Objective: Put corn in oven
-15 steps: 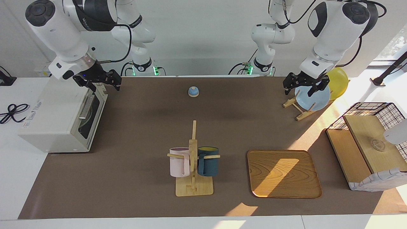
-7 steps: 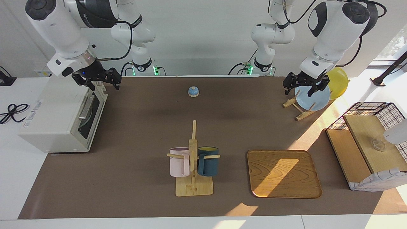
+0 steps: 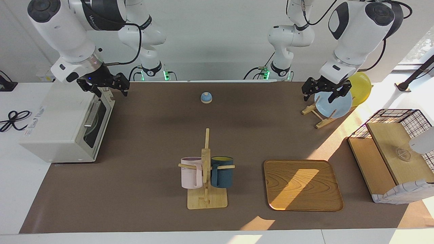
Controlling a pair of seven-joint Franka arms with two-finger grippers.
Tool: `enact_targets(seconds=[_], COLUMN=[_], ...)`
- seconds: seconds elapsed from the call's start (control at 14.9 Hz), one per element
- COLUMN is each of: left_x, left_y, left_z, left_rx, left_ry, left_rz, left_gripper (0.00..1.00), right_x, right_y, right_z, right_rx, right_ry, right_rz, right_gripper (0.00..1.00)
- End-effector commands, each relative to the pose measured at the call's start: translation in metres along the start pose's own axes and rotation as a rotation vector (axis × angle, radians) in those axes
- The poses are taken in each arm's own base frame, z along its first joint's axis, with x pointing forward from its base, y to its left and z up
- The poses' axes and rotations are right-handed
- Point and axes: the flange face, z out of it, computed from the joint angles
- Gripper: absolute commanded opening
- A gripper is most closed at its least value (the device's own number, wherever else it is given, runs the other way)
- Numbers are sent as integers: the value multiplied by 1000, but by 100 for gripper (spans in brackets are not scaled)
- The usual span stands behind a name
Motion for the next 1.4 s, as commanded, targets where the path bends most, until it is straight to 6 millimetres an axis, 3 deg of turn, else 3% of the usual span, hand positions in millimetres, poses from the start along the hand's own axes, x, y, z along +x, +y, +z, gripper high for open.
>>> enact_targets(seconds=[0.0,1.34], left_x=[-2,-2], left_y=[-3,-2], left_z=[-2,-2], left_rx=[19,19], left_ry=[11,11], left_rz=[3,4], left_gripper=[100,100], right_x=[-2,1], right_y=[1,5], right_z=[0,-11], right_rx=[-9,-10], right_ry=[-6,51], right_rz=[-18,-9], right_gripper=[100,100])
